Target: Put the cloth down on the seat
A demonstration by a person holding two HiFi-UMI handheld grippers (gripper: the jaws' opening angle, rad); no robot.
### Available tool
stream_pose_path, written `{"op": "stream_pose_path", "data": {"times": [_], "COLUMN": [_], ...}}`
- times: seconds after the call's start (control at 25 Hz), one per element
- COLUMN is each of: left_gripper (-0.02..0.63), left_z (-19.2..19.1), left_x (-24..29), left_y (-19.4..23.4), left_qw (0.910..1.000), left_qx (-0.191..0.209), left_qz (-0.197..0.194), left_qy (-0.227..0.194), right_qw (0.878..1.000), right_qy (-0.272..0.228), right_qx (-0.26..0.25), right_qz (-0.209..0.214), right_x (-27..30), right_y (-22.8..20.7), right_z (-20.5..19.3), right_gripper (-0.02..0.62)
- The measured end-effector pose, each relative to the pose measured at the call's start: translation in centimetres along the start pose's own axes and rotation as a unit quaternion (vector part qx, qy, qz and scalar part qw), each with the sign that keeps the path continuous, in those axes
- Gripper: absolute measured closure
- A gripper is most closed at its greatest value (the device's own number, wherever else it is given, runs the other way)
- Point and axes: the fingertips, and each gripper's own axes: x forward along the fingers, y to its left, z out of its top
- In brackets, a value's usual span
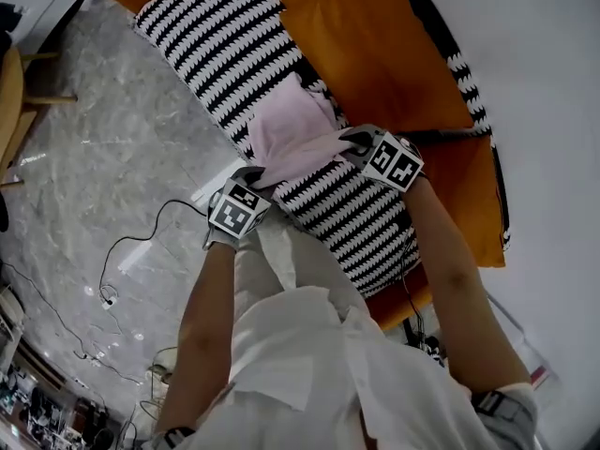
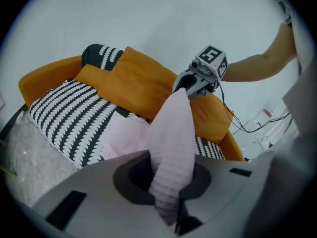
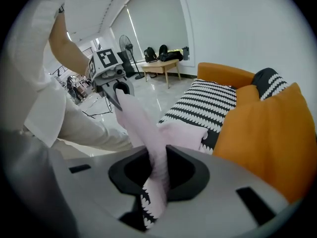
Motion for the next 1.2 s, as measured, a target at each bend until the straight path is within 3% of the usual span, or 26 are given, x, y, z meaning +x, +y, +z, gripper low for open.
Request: {"op": "stream_pose_path", "data": {"times": [0.32,0.6,0.8,0.96,1.2], "left_gripper": [0.435,0.382,0.382,0.387,0.442], "left_z": [0.1,1.6,4.0,6.6,11.8], "left_x": [0.1,-1.9,-3.7,-5.5,-11.8], "left_y": [3.1,6.2,7.6,6.9,5.1], "left_qw": [0.9957,0.9916,0.9866,0.9849,0.9767], "left_qx": [-0.078,-0.092,-0.100,-0.088,-0.059], "left_qz": [0.035,0.070,0.076,0.073,0.069], "left_qy": [-0.034,-0.058,-0.103,-0.130,-0.195], "right_qw": [0.999,0.998,0.996,0.986,0.944], "right_qy": [0.051,0.036,-0.028,-0.099,-0.234], "right_qx": [-0.003,0.004,0.033,0.084,0.179], "right_qz": [-0.008,-0.053,-0.083,-0.106,-0.145], "right_x": [3.3,3.3,1.6,-1.2,-8.2], "right_y": [-2.2,-5.5,-6.3,-5.7,-3.4], "right_z": [0.0,3.4,6.6,8.6,13.3], "right_gripper": [0.489,0.459,0.462,0.456,0.459]}}
